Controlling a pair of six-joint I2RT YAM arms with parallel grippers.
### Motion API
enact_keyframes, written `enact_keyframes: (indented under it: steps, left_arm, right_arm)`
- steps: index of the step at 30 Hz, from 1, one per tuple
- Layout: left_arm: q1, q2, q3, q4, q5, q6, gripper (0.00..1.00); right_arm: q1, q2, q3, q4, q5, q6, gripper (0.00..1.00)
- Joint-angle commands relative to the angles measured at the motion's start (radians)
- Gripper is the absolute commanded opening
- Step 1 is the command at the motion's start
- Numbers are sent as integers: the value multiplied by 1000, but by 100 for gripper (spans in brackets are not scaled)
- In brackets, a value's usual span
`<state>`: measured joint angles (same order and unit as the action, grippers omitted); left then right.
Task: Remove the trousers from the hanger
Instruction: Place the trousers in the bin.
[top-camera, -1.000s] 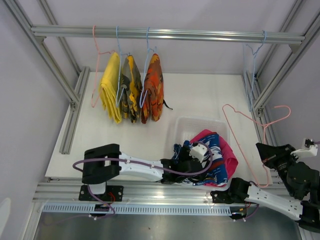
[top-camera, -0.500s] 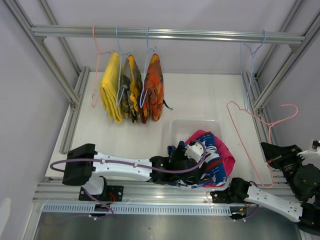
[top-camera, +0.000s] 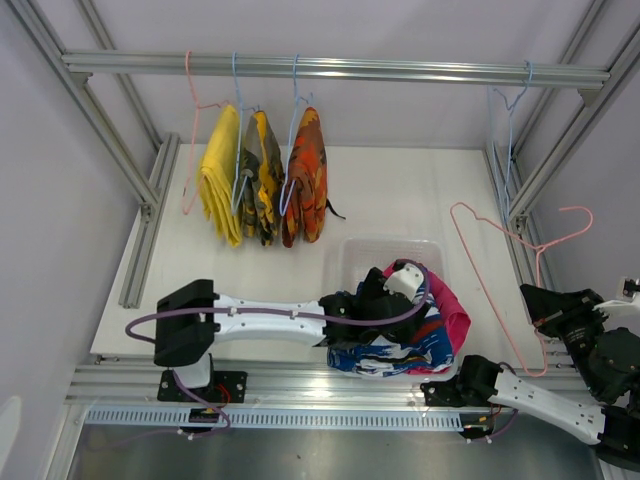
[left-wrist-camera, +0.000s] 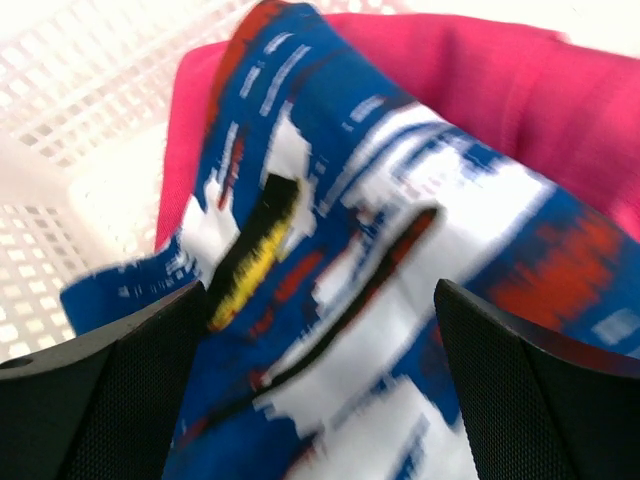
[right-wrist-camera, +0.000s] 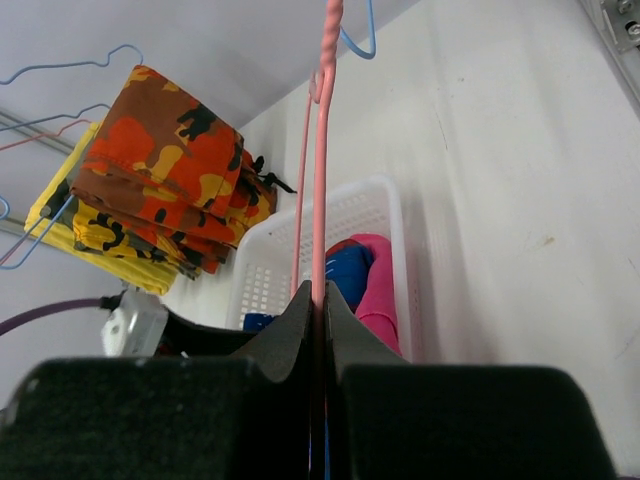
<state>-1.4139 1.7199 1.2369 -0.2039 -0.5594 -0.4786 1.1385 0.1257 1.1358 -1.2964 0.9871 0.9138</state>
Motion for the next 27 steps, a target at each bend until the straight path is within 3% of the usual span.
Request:
enact_keyframes:
  steps: [1,13,20,27]
  left_arm:
    - [58,39,58,83,39,17,100]
    - [90,257,67,107,165,-49,99]
    - [90,182,13,71,130,-46,99]
    - [72,-25,1,-40,70,11,100]
  right_arm:
    - [-3,-1,2,42,-4,-19,0]
    - [-3,0,-7,77,-25,-59,0]
    - [-11,5,5,95,-38,-72,0]
    - [-22,75,51,143,-57,-131,0]
